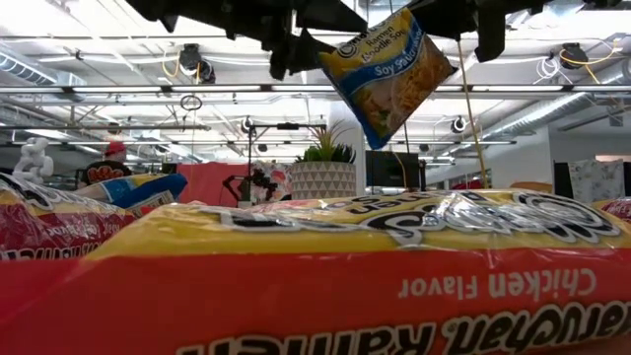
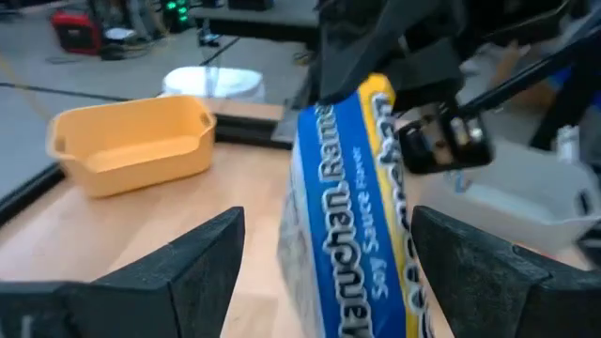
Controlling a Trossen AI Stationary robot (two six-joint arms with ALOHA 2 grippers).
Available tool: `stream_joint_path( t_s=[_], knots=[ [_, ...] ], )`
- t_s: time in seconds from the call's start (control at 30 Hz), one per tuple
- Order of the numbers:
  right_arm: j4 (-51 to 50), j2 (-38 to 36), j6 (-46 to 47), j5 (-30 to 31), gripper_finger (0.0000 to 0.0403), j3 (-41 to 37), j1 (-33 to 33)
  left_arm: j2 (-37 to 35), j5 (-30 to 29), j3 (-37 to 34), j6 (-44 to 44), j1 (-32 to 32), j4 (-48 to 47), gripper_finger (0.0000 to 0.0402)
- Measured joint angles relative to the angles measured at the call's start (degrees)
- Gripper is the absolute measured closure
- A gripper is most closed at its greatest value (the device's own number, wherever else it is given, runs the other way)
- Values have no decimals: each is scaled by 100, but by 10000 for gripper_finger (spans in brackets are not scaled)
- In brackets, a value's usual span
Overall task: Sort Maruchan noodles
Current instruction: Put the right blue noodle pack into the gray bin
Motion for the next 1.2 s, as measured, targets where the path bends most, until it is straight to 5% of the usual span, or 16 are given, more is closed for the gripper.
stream_joint_path(
  t_s=[0.43, 0.97, 1.2],
  knots=[
    [-96, 0, 17, 20, 403, 2, -2, 476, 345, -2, 58, 131, 219, 96],
    [-140, 0, 76, 24, 403, 2, -42, 520, 351, -2, 416, 190, 252, 278],
    [-72, -48, 188, 209, 395, 2, -14, 516, 355, -2, 511, 190, 312, 302]
  ],
)
